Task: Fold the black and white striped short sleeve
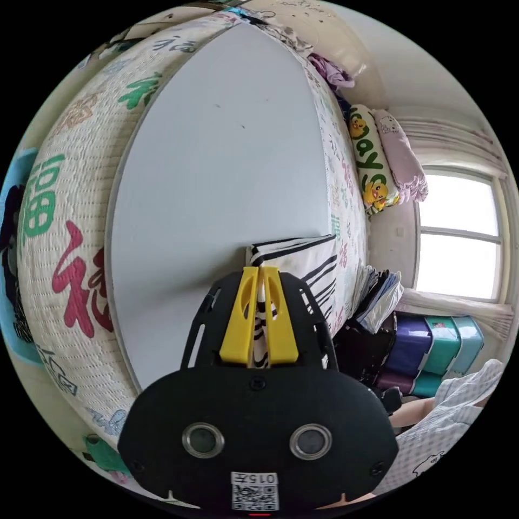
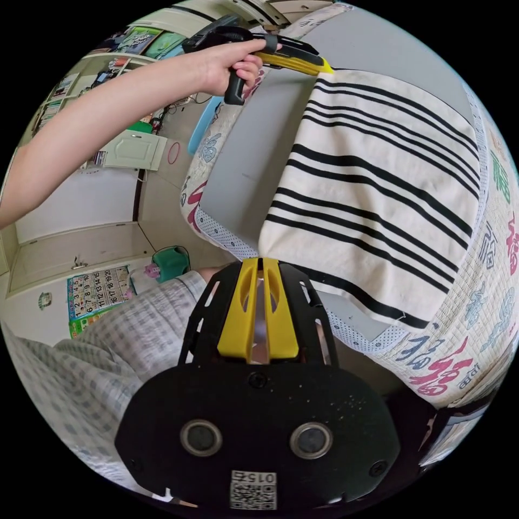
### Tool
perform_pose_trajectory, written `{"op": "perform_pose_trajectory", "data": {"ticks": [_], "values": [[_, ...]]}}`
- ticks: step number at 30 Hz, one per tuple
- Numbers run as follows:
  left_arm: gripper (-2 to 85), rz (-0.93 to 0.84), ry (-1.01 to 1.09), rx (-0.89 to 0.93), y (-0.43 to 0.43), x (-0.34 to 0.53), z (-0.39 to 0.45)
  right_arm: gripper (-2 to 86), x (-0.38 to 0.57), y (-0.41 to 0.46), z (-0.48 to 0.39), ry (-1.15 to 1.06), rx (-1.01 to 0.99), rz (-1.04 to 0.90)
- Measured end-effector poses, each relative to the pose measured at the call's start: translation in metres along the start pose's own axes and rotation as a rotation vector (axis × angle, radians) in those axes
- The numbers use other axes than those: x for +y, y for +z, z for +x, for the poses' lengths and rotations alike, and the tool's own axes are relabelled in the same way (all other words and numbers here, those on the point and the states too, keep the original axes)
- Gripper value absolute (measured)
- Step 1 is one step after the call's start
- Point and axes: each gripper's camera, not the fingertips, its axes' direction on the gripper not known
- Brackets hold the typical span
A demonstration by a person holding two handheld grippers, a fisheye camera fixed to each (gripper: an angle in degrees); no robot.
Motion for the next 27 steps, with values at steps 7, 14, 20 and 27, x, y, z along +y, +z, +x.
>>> {"op": "perform_pose_trajectory", "data": {"ticks": [7,14,20,27], "values": [[-0.2,0.012,0.176,-0.124,-0.008,-0.02,0.013,1.0,-0.032,0.002,0.001,0.047,-0.103,0.042],[1.1,0.016,0.132,-0.121,-0.001,-0.027,0.0,4.3,-0.068,0.028,0.011,0.112,-0.123,-0.042],[4.8,0.068,0.101,-0.147,-0.03,0.018,0.006,5.3,-0.048,-0.019,-0.007,0.0,-0.101,0.055],[6.8,-0.158,0.059,-0.131,0.004,0.125,0.03,5.6,-0.021,-0.072,0.056,0.242,0.111,0.186]]}}
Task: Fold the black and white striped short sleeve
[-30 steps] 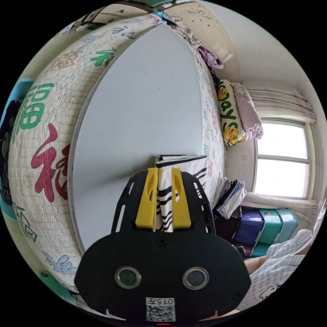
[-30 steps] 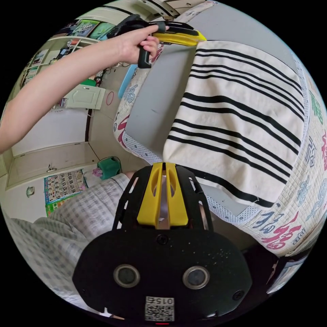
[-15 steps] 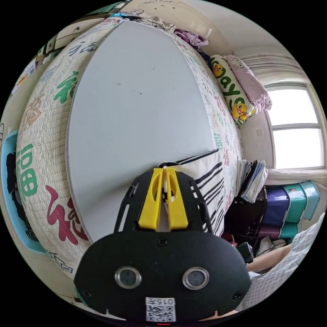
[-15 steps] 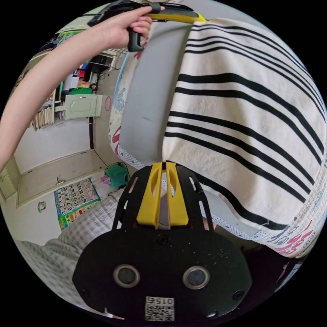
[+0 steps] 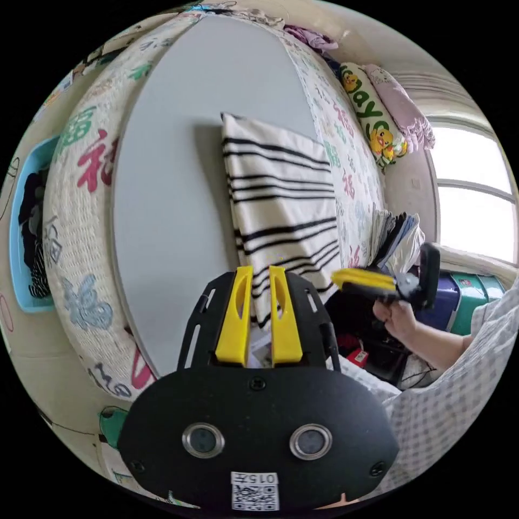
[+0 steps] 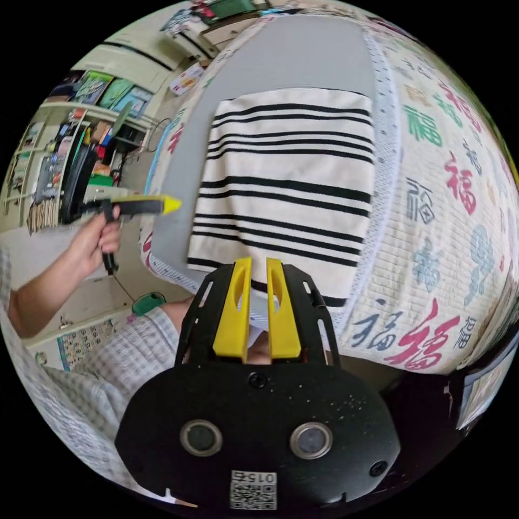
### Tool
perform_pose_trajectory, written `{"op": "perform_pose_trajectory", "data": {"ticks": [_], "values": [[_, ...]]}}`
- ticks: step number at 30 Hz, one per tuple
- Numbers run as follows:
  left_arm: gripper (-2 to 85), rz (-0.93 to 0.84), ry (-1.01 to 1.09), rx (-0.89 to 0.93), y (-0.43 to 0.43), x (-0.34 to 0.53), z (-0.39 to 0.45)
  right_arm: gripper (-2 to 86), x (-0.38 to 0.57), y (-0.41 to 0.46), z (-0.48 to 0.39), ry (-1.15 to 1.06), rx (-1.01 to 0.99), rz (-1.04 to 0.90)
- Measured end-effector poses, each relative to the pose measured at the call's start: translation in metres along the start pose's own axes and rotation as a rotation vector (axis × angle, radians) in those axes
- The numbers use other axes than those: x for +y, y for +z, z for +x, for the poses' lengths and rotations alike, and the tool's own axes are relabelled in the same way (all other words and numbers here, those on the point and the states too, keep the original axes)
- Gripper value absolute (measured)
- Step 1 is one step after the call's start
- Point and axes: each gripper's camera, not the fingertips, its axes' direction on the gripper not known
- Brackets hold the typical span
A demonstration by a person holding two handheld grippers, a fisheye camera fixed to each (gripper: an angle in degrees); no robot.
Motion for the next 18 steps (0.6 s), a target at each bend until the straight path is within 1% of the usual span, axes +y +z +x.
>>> {"op": "perform_pose_trajectory", "data": {"ticks": [2,4,6,8,13,18], "values": [[7.7,-0.035,0.01,-0.019,0.017,0.012,0.01,5.7,-0.001,-0.008,0.025,0.07,-0.01,0.012],[7.8,-0.079,0.032,-0.137,0.039,0.017,0.02,5.8,-0.004,-0.013,0.043,0.072,0.024,-0.011],[6.1,-0.091,0.016,-0.182,0.05,0.016,0.021,5.6,-0.007,-0.011,0.047,0.05,0.072,-0.052],[3.0,-0.084,0.005,-0.226,0.053,0.015,0.021,5.3,-0.009,-0.007,0.049,0.042,0.081,-0.087],[0.3,-0.082,-0.042,-0.222,0.046,0.02,0.021,1.5,-0.008,-0.009,0.053,0.051,0.075,-0.117],[0.8,-0.087,-0.086,-0.244,0.059,0.027,0.017,0.3,-0.001,-0.017,0.056,0.0,0.087,-0.125]]}}
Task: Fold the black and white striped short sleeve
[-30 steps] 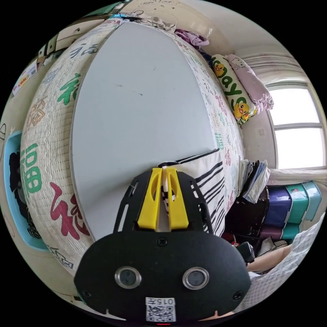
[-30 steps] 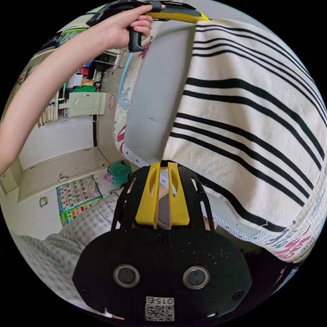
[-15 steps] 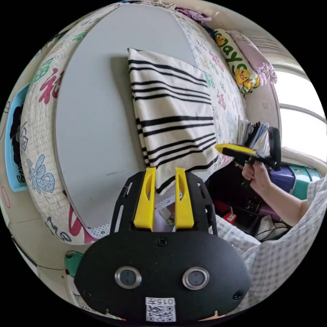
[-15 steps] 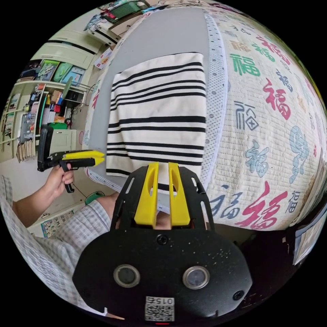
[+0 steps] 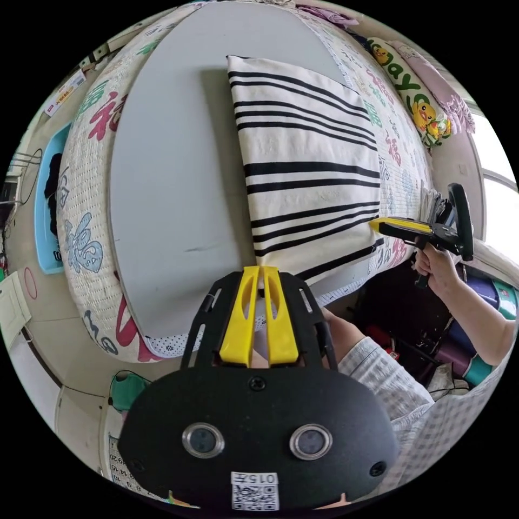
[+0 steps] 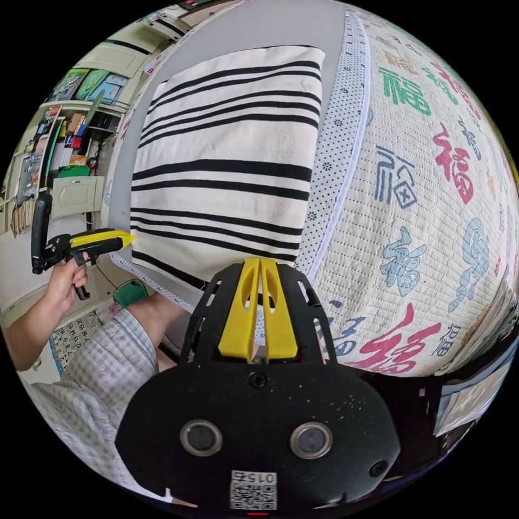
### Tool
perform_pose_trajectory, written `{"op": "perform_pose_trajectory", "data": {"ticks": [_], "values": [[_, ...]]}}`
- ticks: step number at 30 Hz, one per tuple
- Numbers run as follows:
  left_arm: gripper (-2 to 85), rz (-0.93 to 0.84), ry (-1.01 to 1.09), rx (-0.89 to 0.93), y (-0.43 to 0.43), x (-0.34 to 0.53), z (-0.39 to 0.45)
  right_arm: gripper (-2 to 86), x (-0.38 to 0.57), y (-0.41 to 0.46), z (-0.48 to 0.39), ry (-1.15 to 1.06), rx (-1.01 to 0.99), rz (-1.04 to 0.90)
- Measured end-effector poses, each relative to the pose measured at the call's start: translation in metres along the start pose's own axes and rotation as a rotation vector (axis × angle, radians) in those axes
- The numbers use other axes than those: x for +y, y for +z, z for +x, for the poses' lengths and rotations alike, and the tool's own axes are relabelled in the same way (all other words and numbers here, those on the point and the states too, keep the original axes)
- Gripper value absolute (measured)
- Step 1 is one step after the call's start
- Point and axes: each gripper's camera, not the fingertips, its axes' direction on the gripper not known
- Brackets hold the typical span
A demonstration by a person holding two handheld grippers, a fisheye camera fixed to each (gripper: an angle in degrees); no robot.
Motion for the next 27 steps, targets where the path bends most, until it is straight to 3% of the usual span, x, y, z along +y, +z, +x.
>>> {"op": "perform_pose_trajectory", "data": {"ticks": [5,9,13,21,27], "values": [[5.9,-0.004,-0.007,0.048,0.003,-0.002,-0.006,4.4,0.013,-0.023,0.025,0.028,-0.114,-0.002],[9.7,0.273,0.067,0.017,-0.038,-0.023,-0.026,7.1,0.023,-0.069,0.071,0.125,-0.215,0.183],[14.3,0.422,0.064,0.223,-0.054,-0.089,-0.049,10.2,0.01,-0.099,0.112,0.083,-0.376,0.345],[14.0,0.353,0.13,0.262,-0.021,-0.147,-0.049,13.4,-0.028,-0.113,0.133,-0.009,-0.466,0.369],[9.8,0.339,0.093,0.373,0.005,-0.157,-0.048,8.6,-0.027,-0.11,0.135,-0.026,-0.48,0.29]]}}
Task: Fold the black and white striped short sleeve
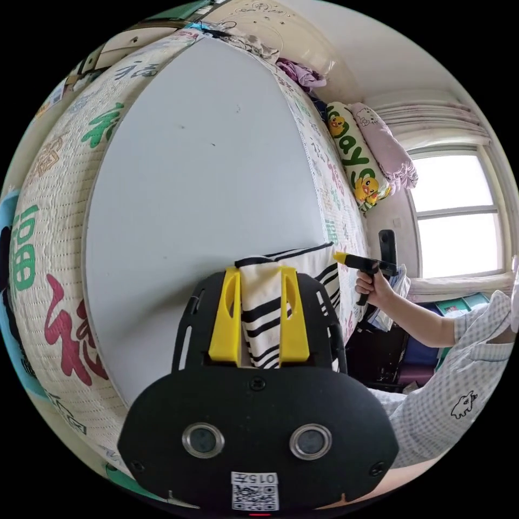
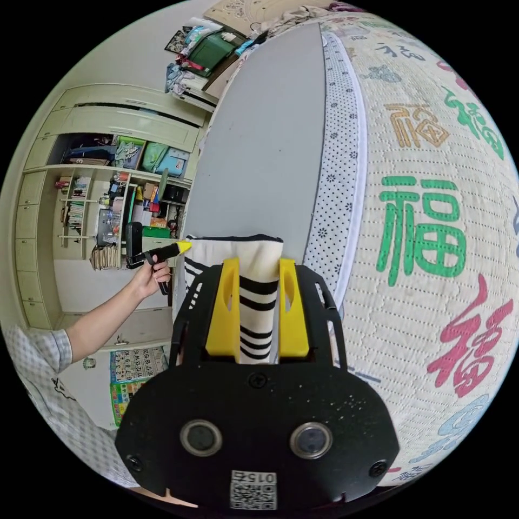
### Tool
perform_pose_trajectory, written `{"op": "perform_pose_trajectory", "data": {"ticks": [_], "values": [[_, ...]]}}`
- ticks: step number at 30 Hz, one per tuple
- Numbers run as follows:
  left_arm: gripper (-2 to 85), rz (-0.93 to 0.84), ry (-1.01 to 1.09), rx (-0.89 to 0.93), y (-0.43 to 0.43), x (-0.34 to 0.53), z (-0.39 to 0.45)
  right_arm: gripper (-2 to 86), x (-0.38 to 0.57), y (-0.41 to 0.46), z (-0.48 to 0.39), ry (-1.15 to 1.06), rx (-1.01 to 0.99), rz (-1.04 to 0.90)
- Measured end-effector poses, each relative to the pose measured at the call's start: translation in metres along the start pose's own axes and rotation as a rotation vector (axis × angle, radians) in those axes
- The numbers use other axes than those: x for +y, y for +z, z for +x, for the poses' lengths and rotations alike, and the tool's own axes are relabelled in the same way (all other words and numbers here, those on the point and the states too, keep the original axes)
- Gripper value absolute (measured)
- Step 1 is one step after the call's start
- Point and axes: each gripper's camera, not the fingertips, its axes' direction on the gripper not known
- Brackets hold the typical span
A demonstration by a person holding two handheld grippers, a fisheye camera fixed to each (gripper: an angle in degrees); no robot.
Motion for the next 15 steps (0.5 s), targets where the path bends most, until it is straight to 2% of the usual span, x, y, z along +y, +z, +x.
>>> {"op": "perform_pose_trajectory", "data": {"ticks": [5,11,15], "values": [[5.2,-0.014,-0.029,0.043,0.018,0.009,0.004,3.9,0.027,-0.016,0.007,0.09,-0.078,0.041],[3.5,0.103,0.16,0.131,0.001,0.043,0.067,2.1,0.113,-0.084,-0.029,0.028,-0.141,0.249],[3.2,0.162,0.294,0.247,-0.017,0.083,0.134,1.6,0.208,-0.152,-0.06,0.014,-0.221,0.417]]}}
